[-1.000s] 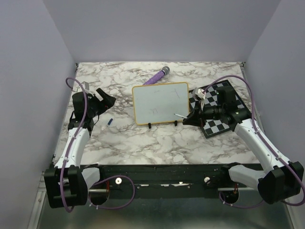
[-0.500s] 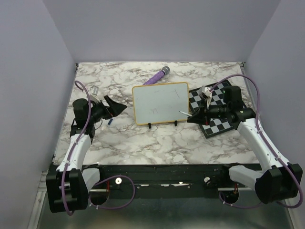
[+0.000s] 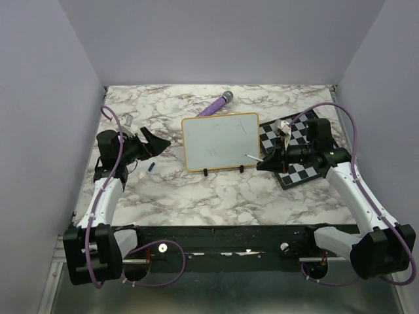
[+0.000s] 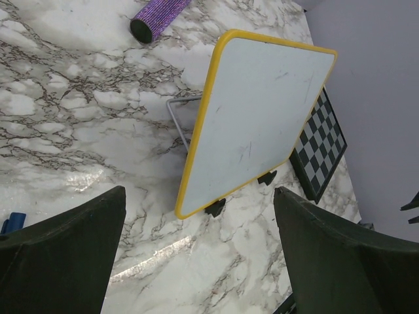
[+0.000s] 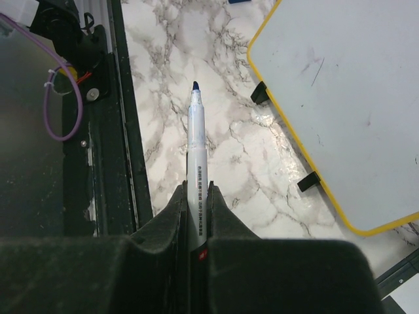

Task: Write a sentence on the whiteboard
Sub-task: Pick up the whiteboard from the whiteboard stand.

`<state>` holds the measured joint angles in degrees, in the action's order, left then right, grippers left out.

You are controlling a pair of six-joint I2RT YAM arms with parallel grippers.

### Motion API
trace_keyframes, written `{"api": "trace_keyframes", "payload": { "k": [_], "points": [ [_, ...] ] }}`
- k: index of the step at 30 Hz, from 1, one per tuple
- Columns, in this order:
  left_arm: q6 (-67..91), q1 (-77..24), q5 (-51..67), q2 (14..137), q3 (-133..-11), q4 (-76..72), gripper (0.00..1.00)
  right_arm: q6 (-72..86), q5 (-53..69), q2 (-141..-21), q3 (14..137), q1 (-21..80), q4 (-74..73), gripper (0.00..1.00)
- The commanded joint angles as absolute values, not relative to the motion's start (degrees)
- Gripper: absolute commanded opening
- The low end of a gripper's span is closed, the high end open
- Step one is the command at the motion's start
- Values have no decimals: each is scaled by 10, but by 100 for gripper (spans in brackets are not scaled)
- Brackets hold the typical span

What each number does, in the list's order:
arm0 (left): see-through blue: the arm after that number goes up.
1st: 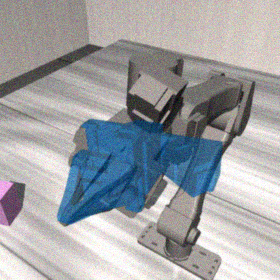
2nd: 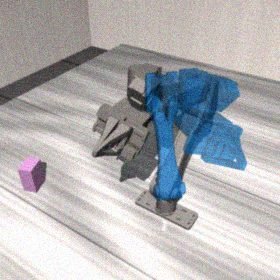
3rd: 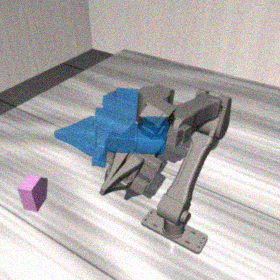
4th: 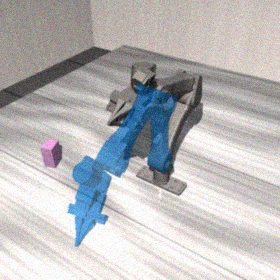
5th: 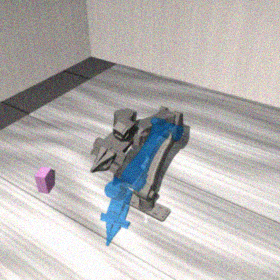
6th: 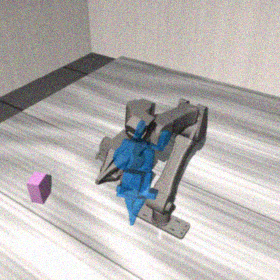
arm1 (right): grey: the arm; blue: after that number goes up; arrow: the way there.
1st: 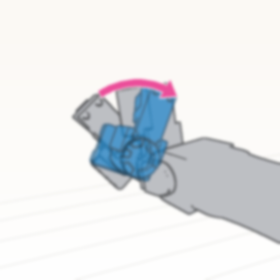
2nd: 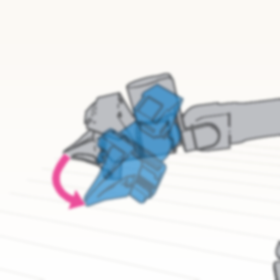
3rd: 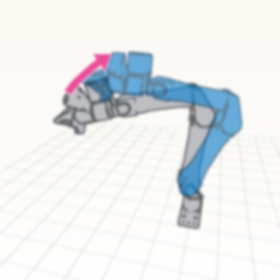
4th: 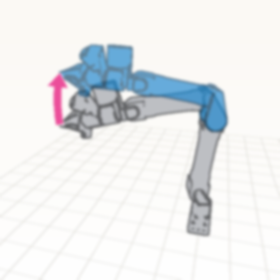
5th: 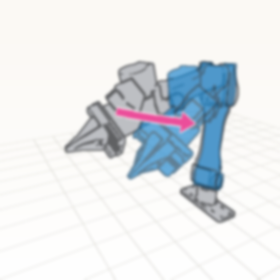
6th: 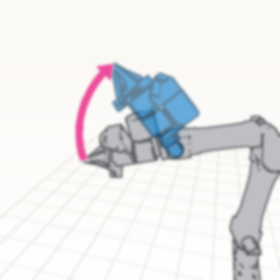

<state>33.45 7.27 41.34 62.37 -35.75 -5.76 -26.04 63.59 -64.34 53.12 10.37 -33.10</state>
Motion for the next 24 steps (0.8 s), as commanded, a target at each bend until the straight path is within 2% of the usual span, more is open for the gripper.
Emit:
{"api": "trace_keyframes", "payload": {
  "k": [1, 7, 24],
  "points": [
    [320, 83, 441, 615, -347, -80, 98, -283, 656, -634, 539, 101, -350, 1],
    [265, 83, 362, 610, -373, -2, 96, -294, 654, -636, 539, 101, -354, 1],
    [301, 83, 388, 625, -363, -31, 96, -307, 669, -632, 535, 89, -358, 1]
  ]
}}
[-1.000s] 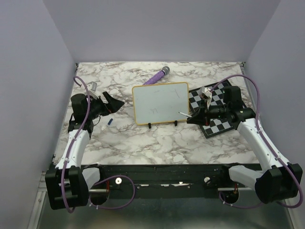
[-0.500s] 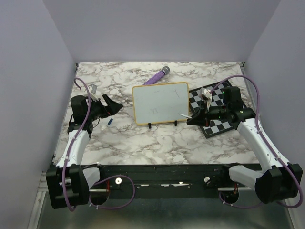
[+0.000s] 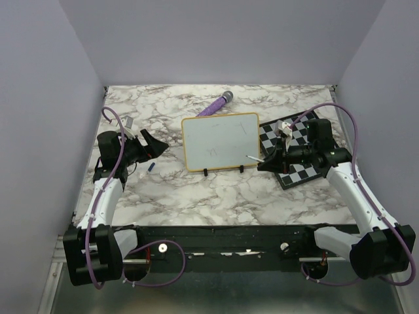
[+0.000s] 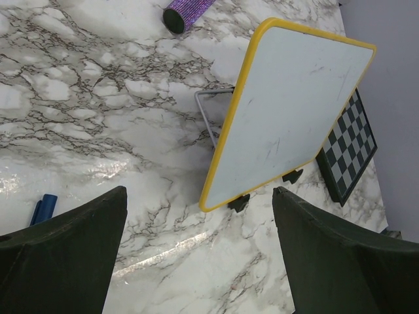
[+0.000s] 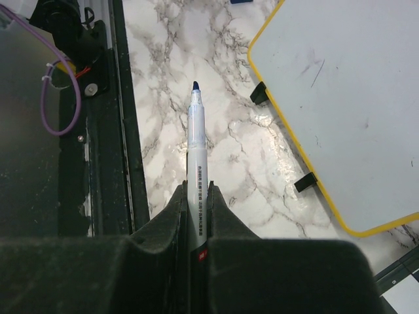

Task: Write a sentence on the whiteboard
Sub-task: Pick up the whiteboard from the whiteboard stand.

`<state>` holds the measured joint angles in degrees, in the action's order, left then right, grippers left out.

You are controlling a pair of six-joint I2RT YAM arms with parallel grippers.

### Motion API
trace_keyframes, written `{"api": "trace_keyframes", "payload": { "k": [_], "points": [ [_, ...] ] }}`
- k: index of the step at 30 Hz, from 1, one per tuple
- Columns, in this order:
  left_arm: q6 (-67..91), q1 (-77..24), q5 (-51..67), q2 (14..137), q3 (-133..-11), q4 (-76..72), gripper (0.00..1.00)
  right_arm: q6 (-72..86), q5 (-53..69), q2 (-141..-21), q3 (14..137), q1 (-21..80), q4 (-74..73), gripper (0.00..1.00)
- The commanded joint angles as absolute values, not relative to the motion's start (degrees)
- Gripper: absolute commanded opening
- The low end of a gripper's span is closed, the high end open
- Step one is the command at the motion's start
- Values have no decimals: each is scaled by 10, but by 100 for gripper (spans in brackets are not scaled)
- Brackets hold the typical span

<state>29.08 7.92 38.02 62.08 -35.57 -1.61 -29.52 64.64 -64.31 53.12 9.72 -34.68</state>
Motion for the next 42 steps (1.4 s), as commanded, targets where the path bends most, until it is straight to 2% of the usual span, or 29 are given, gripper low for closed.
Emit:
{"api": "trace_keyframes", "payload": {
  "k": [1, 42],
  "points": [
    [302, 83, 390, 626, -361, -33, 96, -307, 670, -631, 534, 85, -358, 1],
    [331, 80, 418, 632, -339, -84, 96, -309, 681, -628, 535, 82, -360, 1]
  ]
}}
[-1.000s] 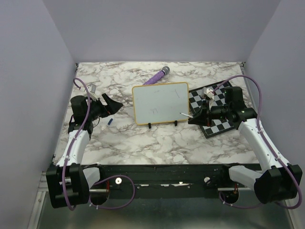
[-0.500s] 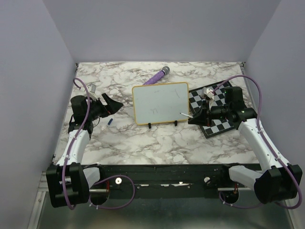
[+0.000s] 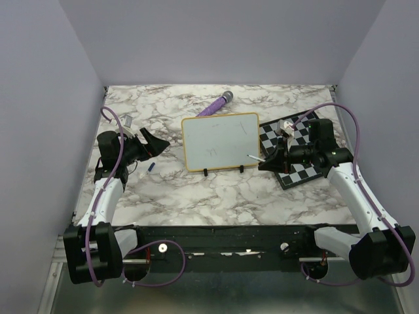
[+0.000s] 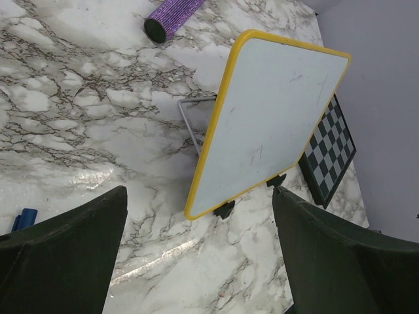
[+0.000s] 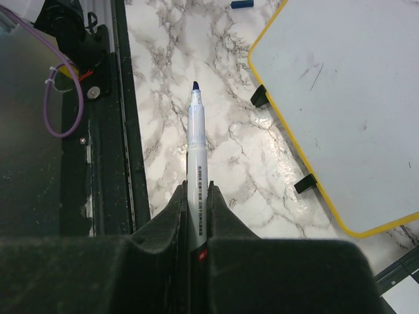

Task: Write a sentence on the whiteboard
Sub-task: Pick up the whiteboard from the whiteboard stand.

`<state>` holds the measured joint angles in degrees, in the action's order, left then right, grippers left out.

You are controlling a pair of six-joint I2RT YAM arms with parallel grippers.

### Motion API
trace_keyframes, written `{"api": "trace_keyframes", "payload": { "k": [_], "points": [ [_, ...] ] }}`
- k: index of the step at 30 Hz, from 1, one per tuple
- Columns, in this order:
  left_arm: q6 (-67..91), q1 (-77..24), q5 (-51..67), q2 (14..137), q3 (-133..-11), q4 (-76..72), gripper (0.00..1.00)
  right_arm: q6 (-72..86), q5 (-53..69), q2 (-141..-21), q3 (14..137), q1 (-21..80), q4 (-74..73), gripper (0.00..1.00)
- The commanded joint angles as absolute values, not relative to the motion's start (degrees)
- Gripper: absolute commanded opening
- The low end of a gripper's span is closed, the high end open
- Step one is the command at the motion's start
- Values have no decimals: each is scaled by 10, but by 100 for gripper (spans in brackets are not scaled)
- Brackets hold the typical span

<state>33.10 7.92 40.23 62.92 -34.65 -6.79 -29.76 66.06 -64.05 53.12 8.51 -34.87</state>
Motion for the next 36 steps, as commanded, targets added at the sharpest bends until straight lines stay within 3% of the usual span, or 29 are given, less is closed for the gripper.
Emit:
{"api": "trace_keyframes", "payload": {
  "k": [1, 36],
  "points": [
    [330, 79, 417, 631, -338, -84, 96, -309, 682, -627, 536, 81, -360, 1],
    [288, 62, 427, 624, -306, -151, 95, -308, 709, -607, 533, 82, -361, 1]
  ]
}}
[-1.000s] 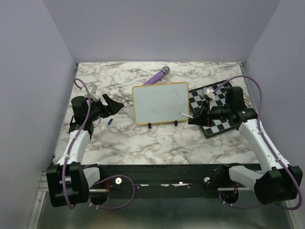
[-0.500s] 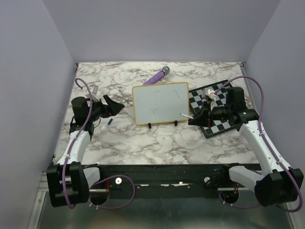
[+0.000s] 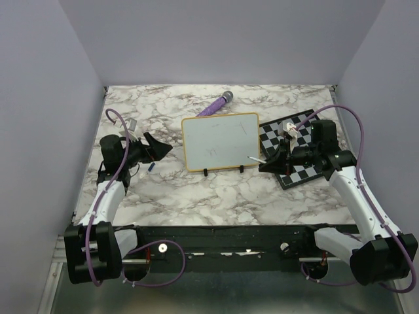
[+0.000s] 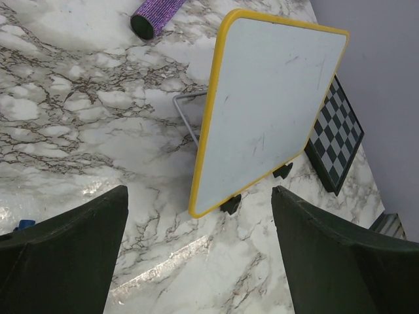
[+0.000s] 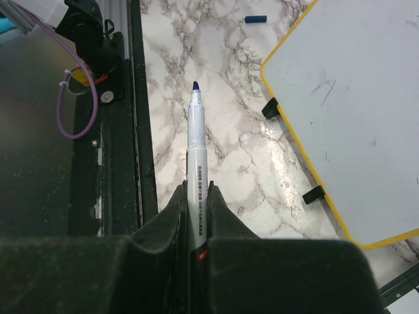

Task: Write a sentence on the whiteboard
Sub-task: Pick up the whiteboard from the whiteboard stand.

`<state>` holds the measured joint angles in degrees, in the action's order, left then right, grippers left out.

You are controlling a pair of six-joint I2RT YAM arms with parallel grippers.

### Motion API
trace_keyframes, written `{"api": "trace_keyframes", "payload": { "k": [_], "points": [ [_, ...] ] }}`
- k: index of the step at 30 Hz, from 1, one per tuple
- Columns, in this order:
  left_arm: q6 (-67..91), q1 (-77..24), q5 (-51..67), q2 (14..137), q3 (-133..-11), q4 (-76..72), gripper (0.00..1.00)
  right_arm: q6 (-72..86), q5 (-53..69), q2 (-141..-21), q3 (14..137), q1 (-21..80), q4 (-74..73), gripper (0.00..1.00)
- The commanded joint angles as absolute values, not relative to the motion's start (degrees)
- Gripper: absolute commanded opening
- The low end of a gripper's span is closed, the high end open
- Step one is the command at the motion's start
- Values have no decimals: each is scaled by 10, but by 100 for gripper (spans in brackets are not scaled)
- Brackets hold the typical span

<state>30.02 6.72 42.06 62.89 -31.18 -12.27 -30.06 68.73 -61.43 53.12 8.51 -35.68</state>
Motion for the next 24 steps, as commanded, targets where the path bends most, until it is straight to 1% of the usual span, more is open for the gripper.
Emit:
{"api": "trace_keyframes", "payload": {
  "k": [1, 7, 24],
  "points": [
    [288, 62, 431, 626, -304, -156, 95, -308, 711, -607, 533, 82, -361, 1],
    [289, 56, 451, 637, -301, -185, 94, -307, 718, -605, 533, 81, -361, 1],
    [237, 39, 462, 685, -326, -163, 94, -306, 729, -593, 530, 81, -360, 1]
  ]
}}
